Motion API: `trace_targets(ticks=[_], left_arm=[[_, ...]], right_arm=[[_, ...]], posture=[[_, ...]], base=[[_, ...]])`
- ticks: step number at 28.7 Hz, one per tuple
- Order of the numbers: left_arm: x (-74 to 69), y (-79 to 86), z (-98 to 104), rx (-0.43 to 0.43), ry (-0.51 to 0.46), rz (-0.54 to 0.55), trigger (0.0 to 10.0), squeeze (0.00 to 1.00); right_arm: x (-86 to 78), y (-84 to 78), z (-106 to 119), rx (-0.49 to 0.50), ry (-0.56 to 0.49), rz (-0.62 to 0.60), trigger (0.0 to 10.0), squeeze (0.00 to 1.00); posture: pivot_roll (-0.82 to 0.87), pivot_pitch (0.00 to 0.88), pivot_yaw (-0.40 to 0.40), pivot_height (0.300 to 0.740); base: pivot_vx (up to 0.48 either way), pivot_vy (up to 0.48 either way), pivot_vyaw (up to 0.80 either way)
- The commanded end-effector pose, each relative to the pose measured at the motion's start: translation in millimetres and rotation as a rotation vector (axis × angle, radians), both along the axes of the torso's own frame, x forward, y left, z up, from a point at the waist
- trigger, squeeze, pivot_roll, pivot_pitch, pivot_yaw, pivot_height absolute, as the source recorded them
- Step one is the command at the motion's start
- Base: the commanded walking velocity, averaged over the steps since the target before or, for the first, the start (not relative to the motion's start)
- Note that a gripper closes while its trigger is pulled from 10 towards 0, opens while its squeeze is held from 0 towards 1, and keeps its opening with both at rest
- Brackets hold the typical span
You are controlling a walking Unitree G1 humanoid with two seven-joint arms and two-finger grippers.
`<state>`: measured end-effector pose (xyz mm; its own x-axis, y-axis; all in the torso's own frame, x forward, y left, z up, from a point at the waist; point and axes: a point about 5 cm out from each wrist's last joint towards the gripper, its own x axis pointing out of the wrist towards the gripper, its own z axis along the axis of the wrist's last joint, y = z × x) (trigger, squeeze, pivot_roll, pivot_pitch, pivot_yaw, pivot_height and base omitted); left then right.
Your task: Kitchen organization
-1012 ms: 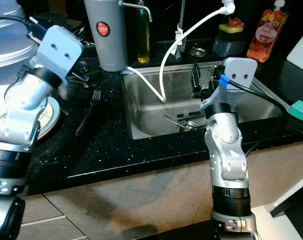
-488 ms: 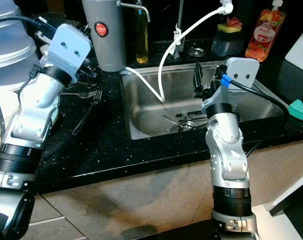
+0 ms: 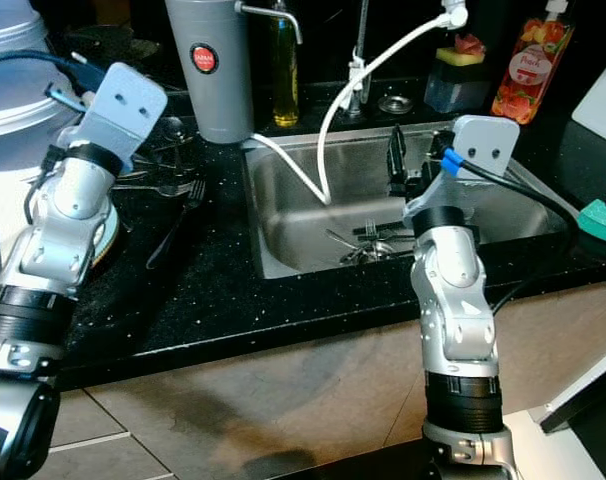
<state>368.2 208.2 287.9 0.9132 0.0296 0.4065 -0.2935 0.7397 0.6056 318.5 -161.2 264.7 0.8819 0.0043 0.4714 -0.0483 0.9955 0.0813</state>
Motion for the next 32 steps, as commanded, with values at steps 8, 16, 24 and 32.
trace_targets(ticks=[8,16,24,32], left_arm=[[-20.9,-75.9,36,-0.248,-0.140,-0.630,10.0,0.00],[-21.5,-117.8,68,-0.627,-0.146,-1.032,10.0,0.00],[16.7,-128.8,27,-0.798,0.168,-0.949,10.0,0.00],[44.5,-143.5,-26,-0.958,0.482,-0.739,10.0,0.02]], right_arm=[[-0.1,-0.6,-2,0.011,-0.001,-0.001,10.0,0.00],[-4.6,-6.1,1,0.003,-0.013,-0.031,10.0,0.00],[-5.8,-8.1,1,0.001,-0.013,-0.042,10.0,0.00],[-5.5,-14.9,2,-0.054,-0.015,-0.083,10.0,0.00]], posture=[[0.02,0.000,0.017,0.740],[-0.02,0.000,0.036,0.740],[-0.04,0.000,0.044,0.740],[-0.05,0.000,0.041,0.740]], base=[[0.000,0.000,0.00],[0.000,0.000,0.00],[0.000,0.000,0.00],[0.000,0.000,0.00]])
